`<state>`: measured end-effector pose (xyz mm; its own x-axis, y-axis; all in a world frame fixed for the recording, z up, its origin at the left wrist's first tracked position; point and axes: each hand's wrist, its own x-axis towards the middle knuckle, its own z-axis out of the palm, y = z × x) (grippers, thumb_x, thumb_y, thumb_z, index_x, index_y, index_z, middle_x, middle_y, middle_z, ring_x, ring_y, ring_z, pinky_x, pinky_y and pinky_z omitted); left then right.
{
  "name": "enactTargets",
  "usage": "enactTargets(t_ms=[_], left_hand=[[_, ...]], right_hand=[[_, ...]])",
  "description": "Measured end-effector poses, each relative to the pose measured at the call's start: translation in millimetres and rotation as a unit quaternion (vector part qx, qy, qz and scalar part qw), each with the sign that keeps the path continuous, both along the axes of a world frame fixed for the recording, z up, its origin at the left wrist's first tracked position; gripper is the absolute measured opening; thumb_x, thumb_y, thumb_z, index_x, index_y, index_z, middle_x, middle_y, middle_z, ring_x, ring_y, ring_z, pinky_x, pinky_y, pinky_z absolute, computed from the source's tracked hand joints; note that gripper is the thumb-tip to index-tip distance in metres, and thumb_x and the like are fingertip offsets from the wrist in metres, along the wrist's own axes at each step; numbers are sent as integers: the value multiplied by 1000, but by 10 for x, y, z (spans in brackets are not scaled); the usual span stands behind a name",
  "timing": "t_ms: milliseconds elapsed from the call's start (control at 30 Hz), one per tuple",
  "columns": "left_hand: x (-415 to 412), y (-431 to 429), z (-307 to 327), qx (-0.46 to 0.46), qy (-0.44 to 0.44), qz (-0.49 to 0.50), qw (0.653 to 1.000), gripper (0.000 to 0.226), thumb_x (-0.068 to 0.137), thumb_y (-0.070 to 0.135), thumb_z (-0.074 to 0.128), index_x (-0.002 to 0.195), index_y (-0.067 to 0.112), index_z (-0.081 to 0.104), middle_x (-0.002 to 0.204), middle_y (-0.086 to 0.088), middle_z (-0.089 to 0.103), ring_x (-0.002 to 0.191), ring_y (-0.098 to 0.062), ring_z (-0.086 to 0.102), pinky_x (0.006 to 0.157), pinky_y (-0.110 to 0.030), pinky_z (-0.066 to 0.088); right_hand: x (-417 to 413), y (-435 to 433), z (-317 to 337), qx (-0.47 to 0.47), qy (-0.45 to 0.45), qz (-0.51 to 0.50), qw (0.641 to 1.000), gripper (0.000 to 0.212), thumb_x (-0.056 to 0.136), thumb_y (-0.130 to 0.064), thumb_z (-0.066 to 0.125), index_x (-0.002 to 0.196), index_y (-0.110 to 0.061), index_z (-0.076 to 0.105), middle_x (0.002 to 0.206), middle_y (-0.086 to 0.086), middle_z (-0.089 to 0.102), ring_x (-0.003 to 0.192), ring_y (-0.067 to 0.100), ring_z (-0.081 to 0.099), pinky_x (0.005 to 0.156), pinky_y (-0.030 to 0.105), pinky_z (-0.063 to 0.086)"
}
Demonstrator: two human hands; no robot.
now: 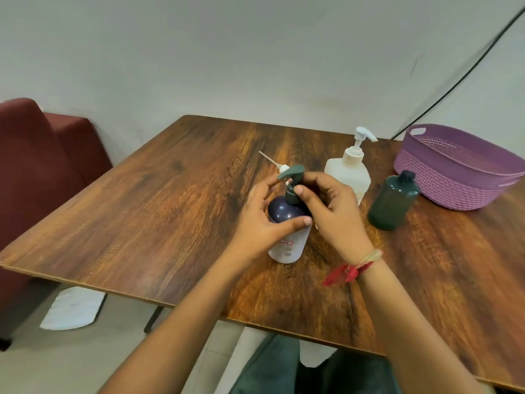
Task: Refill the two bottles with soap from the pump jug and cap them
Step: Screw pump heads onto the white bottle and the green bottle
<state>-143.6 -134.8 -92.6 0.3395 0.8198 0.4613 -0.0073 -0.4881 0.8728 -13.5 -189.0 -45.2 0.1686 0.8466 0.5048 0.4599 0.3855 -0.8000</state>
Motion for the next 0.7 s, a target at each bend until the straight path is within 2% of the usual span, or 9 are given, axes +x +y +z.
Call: enactTargets(t_ms=[67, 133, 233, 333, 367, 433, 500, 600, 700], left_hand=[[67, -12, -40, -8, -1, -33, 999, 70, 61, 38, 79, 123, 20, 51, 121, 5, 57, 114, -8, 56, 95, -28, 47], [109, -5, -62, -23, -22, -37, 999, 64, 64, 34, 76, 118, 9, 54, 114, -4, 62, 106, -17, 61, 90, -35, 51], [137, 2, -116, -16, -39, -27, 999, 56, 65, 29, 73, 113, 6, 56, 106, -7, 64, 99, -20, 63, 86, -36, 53], [171, 3, -157, -6, -56, -3, 998, 49, 67, 25, 75, 110, 7, 57, 105, -7, 65, 98, -21, 64, 85, -42, 53], [181, 0, -164, 3, -58, 4, 998, 47, 68, 24, 75, 108, 7, 58, 103, -7, 65, 96, -21, 64, 83, -42, 53], [196, 2, -162, 24, -57, 10, 998, 44, 68, 23, 74, 105, 5, 58, 100, -6, 65, 93, -18, 64, 80, -36, 52], [194, 7, -149, 29, -56, 6, 998, 44, 69, 23, 75, 104, 4, 58, 99, -5, 64, 93, -18, 63, 80, -33, 51], [185, 16, -150, 25, -55, 4, 998, 49, 67, 28, 75, 105, 3, 57, 98, -3, 63, 92, -17, 63, 79, -30, 51], [180, 36, -158, 22, -46, 8, 999, 55, 65, 35, 75, 107, 5, 58, 102, -5, 63, 95, -19, 62, 82, -34, 51]], right_hand=[[-54, -9, -45, 10, 32, -31, 999, 12, 89, -9, 62, 99, -7, 69, 92, -1, 70, 89, 5, 65, 79, 18, 51], [-113, -24, -85, 32, 41, -76, 996, 11, 86, -11, 66, 96, -6, 70, 89, 0, 70, 86, 3, 64, 76, 13, 48], [-179, -29, -96, 61, 40, -123, 990, 7, 82, -15, 72, 88, -11, 70, 83, -3, 69, 81, 1, 63, 72, 8, 45], [-153, -20, -85, 45, 28, -145, 988, 18, 77, -23, 77, 80, -10, 66, 80, 2, 67, 78, 9, 64, 71, 18, 49], [-123, -19, -64, 15, 32, -134, 990, 22, 75, -24, 79, 83, -10, 64, 82, 1, 66, 77, 8, 63, 71, 20, 50], [-61, -22, 23, -53, 60, -75, 994, 39, 70, -24, 82, 103, -18, 60, 92, -7, 64, 78, 0, 63, 74, 17, 53], [6, 8, 106, -87, 17, -44, 995, 52, 69, -22, 82, 116, -19, 60, 97, -10, 64, 82, -3, 63, 78, 13, 52], [47, 62, 193, -104, -67, -24, 992, 34, 72, -21, 80, 104, -16, 70, 92, -6, 71, 86, 1, 65, 79, 17, 52], [130, 83, 272, -107, -36, 46, 993, 29, 77, -11, 76, 106, -12, 69, 98, 2, 72, 94, 10, 67, 85, 23, 52]])
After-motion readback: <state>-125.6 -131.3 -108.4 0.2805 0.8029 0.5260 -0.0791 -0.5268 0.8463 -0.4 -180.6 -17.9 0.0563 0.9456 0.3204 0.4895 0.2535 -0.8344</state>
